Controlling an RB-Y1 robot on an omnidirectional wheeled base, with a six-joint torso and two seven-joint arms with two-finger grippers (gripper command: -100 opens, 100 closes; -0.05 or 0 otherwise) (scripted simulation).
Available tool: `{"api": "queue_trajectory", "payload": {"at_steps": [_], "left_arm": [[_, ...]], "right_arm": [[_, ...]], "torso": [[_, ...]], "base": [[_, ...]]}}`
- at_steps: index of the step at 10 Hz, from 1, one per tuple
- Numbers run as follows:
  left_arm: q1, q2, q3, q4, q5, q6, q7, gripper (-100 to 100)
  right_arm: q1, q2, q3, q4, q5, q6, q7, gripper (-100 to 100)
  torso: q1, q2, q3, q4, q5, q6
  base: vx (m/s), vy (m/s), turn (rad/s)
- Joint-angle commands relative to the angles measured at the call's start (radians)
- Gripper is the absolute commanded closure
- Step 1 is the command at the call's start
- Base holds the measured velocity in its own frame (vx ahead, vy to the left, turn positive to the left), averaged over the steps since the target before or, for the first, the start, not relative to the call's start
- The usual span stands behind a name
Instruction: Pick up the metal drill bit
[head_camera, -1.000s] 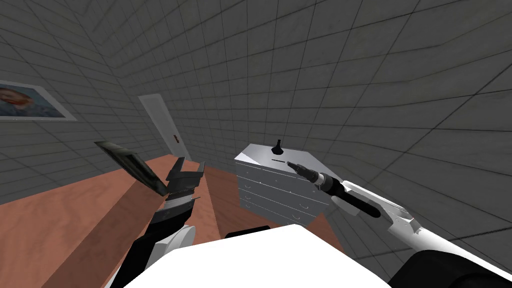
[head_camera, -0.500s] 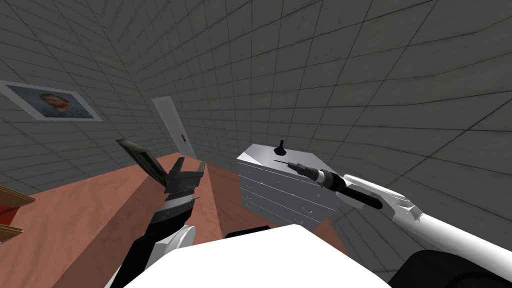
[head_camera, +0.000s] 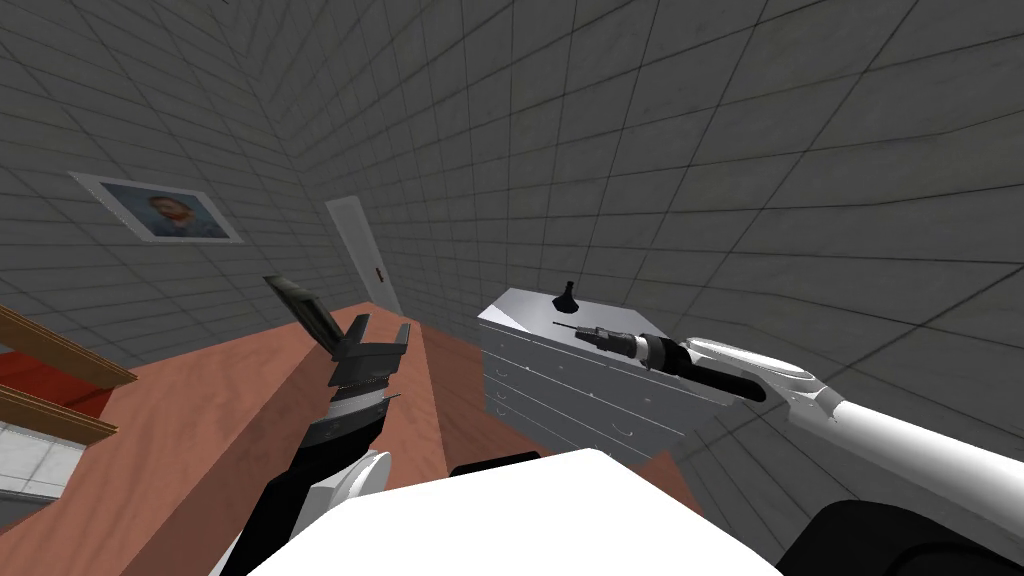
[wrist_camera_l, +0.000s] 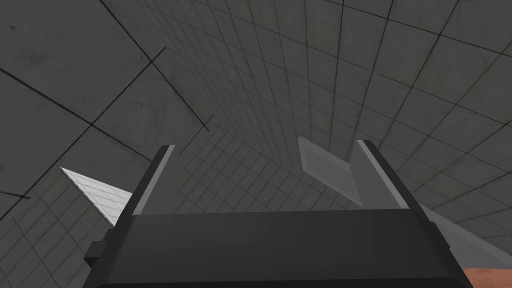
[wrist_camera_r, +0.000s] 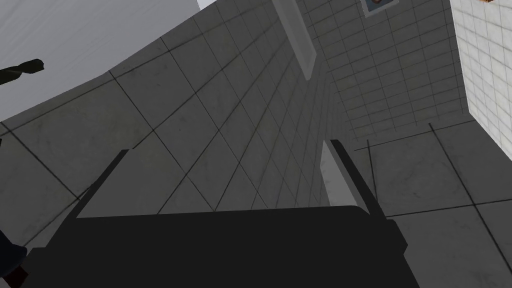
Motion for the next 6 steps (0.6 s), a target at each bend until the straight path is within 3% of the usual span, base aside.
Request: {"api": "queue_trajectory", "payload": {"at_steps": [1,6], "left_arm": [[0.0,0.0,0.0,0.0,0.0,0.0,0.0,0],[0.0,0.0,0.0,0.0,0.0,0.0,0.0,0]], "right_arm": [[-0.001,-0.033,0.001,0.005,0.002,0.0,-0.004,-100],[0.027,-0.177,-0.007,0.057,0.048,-0.003,-0.036,-100]], "torso": [[0.0,0.0,0.0,0.0,0.0,0.0],[0.0,0.0,0.0,0.0,0.0,0.0]], "base": [[0.004,-0.009,-0.004],[0.009,-0.011,0.084]]}}
